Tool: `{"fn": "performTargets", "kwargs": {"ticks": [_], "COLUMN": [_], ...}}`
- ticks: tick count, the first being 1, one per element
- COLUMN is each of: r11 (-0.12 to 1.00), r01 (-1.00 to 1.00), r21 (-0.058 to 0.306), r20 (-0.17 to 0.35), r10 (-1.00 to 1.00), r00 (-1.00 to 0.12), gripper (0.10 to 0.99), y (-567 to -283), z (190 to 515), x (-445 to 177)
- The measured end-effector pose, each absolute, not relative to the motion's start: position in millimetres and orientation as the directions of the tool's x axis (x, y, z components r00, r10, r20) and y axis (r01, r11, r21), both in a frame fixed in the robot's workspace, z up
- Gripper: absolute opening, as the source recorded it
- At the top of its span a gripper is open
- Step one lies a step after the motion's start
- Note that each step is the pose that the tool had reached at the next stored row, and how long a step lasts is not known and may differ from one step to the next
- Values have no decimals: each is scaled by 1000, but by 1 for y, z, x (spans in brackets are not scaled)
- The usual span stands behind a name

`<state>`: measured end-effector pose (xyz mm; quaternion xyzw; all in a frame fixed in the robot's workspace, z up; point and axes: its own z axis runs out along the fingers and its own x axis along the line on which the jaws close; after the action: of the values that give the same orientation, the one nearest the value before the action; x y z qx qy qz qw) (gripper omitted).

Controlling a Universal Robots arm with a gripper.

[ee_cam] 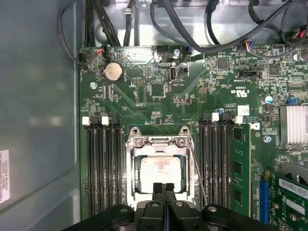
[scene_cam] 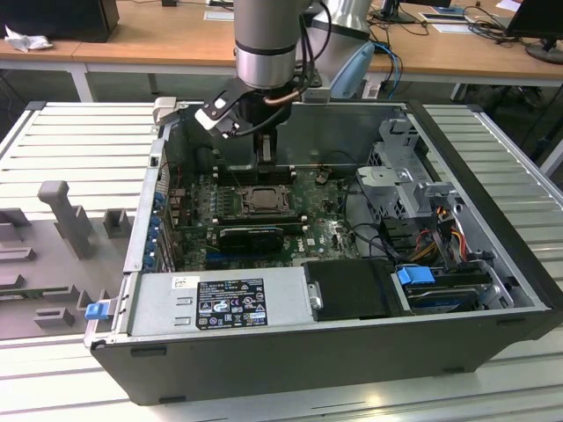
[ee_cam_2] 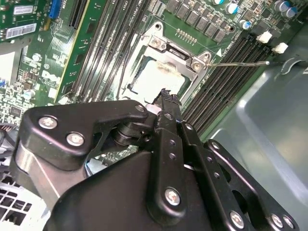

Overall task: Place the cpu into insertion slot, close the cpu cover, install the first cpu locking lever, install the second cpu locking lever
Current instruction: 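Install the first cpu locking lever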

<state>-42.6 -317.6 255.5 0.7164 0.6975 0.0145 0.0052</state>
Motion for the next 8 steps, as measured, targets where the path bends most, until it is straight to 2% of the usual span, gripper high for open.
{"fn": "performTargets", "kwargs": {"ticks": [8], "r11": [-27], "r01": [999], "r21": [28], "r20": [13], "r10": [1000], "r00": [26], "gripper": [106], "y": [-318], "z": [286], "x": [-43]}}
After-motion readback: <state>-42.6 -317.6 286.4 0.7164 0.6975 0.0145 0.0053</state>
